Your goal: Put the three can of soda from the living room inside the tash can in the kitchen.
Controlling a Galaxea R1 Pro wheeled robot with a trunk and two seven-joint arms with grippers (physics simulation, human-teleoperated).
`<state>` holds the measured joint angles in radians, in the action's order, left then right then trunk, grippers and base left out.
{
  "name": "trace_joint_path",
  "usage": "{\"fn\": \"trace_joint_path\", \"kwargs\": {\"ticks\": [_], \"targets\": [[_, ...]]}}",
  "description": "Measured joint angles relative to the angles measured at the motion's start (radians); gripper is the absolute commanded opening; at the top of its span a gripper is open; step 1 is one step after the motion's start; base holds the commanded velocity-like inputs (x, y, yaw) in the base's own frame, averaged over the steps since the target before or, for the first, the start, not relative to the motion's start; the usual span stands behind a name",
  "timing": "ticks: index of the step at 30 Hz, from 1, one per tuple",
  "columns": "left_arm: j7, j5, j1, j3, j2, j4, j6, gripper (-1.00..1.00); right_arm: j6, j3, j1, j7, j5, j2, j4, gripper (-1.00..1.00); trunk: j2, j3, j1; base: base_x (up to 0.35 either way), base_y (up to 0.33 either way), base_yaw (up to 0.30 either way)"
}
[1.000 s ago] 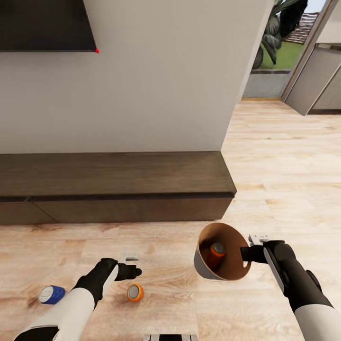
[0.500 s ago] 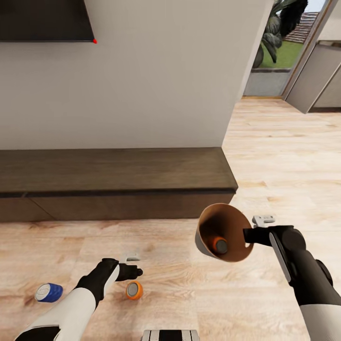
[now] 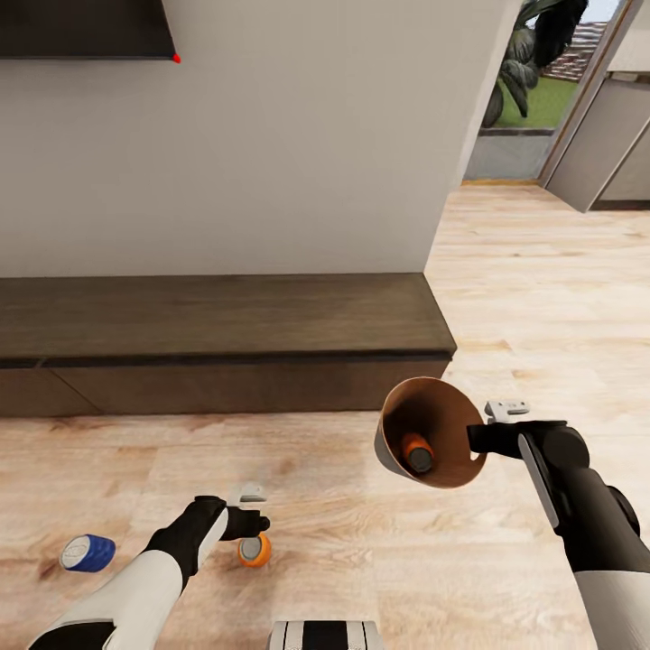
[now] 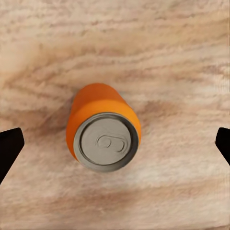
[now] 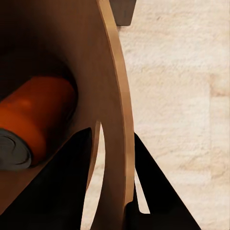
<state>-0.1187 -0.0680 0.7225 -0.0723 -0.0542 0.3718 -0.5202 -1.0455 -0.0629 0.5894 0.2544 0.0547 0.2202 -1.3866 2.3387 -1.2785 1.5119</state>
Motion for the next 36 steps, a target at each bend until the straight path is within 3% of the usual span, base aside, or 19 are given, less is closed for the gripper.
{"fn": "trace_joint_path", "kwargs": {"ticks": [23, 27, 36], "targets": [[0.002, 0.003, 0.002, 0.000, 0.010, 0.004, 0.002, 1.00, 0.000, 0.008, -0.001, 0.000, -0.002, -0.004, 0.009, -1.00, 0.161, -0.072, 0.088, 0.000, 0.000, 0.000], [0.002, 0.003, 0.002, 0.000, 0.009, 0.002, 0.003, 1.00, 0.000, 0.011, -0.001, 0.000, 0.000, -0.007, 0.010, -1.00, 0.162, -0.088, 0.090, 0.000, 0.000, 0.000], [0.000, 0.006, 0.000, -0.003, 0.003, 0.002, 0.025, 1.00, 0.000, 0.013, -0.001, 0.000, 0.002, -0.011, 0.011, -1.00, 0.162, -0.088, 0.090, 0.000, 0.000, 0.000]]}}
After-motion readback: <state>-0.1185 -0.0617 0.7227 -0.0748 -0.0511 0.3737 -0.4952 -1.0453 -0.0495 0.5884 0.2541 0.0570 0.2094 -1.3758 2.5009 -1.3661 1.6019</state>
